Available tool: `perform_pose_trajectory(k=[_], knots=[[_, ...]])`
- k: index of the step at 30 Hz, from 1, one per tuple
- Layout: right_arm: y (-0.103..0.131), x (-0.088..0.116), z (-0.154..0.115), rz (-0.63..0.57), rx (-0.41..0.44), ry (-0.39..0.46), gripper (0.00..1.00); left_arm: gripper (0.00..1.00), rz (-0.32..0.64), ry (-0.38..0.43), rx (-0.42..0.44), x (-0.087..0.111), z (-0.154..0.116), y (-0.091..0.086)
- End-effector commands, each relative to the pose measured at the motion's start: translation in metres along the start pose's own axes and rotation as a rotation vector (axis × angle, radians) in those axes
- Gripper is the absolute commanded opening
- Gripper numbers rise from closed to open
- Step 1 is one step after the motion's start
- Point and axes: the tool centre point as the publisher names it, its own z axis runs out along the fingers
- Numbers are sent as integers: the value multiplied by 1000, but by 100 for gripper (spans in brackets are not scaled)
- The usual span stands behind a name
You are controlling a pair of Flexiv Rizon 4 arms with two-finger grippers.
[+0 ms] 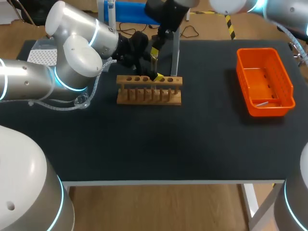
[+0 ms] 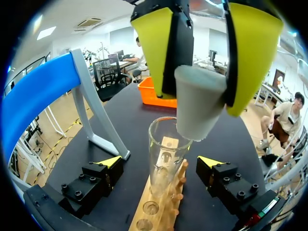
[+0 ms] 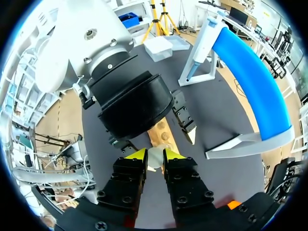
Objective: Invert the test tube, pick up the pipette, mount the tip to pipette, aspirate from beaker and dispense into the tube, eject the tip, return the pipette, and cap with the stopper.
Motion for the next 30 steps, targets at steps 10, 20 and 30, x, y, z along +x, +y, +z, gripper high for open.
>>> perform_pose_trajectory(k=[10, 20, 30], knots=[[1, -3, -4, -2, 5, -7, 0, 100, 1, 0, 4, 0, 1, 1], [6, -2, -13, 4, 14, -14, 0, 100, 1, 0, 4, 0, 1, 1], [3, -4, -5, 21, 28, -1, 0, 100, 1, 0, 4, 0, 1, 1]])
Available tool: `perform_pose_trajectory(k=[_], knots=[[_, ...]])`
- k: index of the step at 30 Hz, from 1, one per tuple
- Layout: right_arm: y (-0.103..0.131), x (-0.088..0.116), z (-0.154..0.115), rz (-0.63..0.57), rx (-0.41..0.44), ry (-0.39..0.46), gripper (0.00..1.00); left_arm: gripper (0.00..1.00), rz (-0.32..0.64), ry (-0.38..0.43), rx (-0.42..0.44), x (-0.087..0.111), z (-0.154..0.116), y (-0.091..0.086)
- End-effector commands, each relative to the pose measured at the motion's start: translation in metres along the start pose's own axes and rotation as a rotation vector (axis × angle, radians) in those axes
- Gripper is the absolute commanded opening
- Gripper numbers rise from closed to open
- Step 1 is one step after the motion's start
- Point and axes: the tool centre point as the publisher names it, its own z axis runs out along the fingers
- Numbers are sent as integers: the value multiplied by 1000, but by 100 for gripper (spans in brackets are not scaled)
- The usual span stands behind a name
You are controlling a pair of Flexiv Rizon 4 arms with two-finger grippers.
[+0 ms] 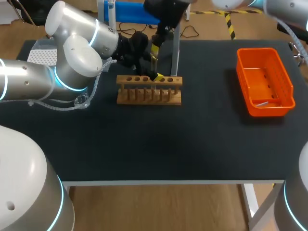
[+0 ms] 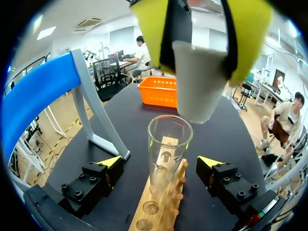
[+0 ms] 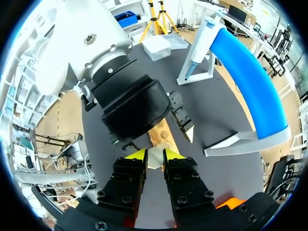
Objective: Invert the test tube, pick up the pipette, mount the tip to pipette, aspirate from beaker and dispense into the tube, eject the tip, return the pipette, and cap with the stopper.
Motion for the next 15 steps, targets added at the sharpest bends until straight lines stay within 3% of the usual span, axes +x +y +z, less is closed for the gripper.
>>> perform_pose_trajectory(k=[1, 15], knots=[[1, -3, 5, 4, 10, 9, 0, 100, 1, 0, 4, 0, 1, 1], [0, -5, 7, 11, 16, 14, 0, 100, 1, 0, 4, 0, 1, 1]])
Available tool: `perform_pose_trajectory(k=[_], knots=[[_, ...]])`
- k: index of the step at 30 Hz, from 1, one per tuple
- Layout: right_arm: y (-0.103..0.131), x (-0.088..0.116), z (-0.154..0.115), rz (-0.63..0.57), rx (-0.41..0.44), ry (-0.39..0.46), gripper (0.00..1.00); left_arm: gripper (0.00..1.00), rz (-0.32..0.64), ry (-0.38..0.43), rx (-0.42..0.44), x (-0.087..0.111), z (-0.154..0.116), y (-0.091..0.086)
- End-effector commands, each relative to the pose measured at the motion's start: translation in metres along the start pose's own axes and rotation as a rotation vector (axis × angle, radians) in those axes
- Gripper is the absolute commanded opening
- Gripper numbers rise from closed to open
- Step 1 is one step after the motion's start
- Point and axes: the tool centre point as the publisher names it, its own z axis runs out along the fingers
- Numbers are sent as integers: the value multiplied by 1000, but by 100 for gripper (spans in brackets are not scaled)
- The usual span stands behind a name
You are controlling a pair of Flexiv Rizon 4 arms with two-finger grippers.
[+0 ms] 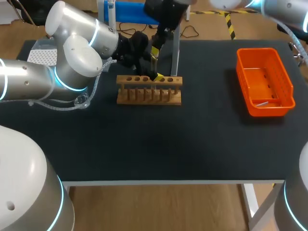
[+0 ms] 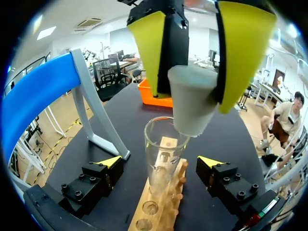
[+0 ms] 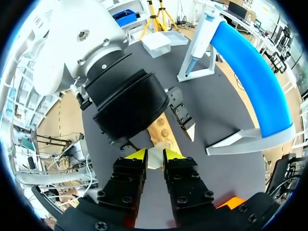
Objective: Invert the test tube, pick up the pipette, mount the tip to pipette, aspirate from beaker and dispense into the tube, eject the tip, return the pipette, and cap with the stopper.
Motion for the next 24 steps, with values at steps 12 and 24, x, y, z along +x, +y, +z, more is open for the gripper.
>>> perform_pose_trajectory(k=[12, 24], knots=[[8, 0, -7, -14, -21, -6, 0, 100, 1, 0, 4, 0, 1, 1], [4, 0, 8, -3, -9, 6, 0, 100, 1, 0, 4, 0, 1, 1]])
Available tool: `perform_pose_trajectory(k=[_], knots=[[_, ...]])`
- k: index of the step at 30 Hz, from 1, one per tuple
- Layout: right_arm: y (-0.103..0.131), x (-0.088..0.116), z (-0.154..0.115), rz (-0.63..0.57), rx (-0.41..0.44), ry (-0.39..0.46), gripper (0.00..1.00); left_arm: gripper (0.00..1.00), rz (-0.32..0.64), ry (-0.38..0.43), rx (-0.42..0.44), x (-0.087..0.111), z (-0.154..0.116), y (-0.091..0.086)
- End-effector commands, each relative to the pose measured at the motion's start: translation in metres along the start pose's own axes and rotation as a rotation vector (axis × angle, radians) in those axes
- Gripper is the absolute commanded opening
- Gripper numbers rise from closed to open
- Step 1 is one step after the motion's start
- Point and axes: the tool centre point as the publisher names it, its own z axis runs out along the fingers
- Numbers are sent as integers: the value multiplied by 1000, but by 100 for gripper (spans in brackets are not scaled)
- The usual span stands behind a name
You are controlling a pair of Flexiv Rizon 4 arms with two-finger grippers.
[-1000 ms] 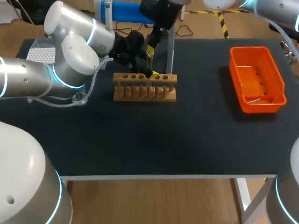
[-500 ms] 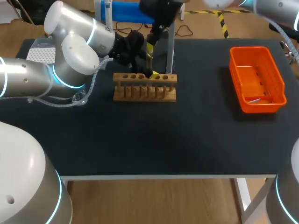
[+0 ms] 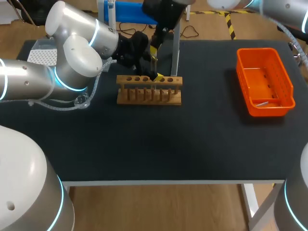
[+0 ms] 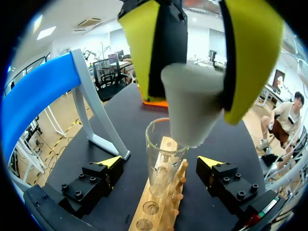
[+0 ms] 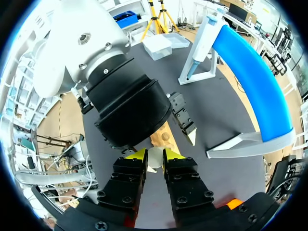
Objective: Invert the test tube, pick up the pipette, mount the tip to pipette, aspirate from beaker and dispense into the tube, eject the tip, return the pipette, and cap with the stopper.
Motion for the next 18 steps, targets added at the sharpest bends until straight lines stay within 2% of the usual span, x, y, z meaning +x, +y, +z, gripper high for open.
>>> perform_pose_trajectory(k=[1, 18], knots=[[-2, -3, 6, 4, 6, 2, 0, 100, 1, 0, 4, 0, 1, 1], [-1, -4, -5, 2, -11, -12, 0, 100, 1, 0, 4, 0, 1, 1]])
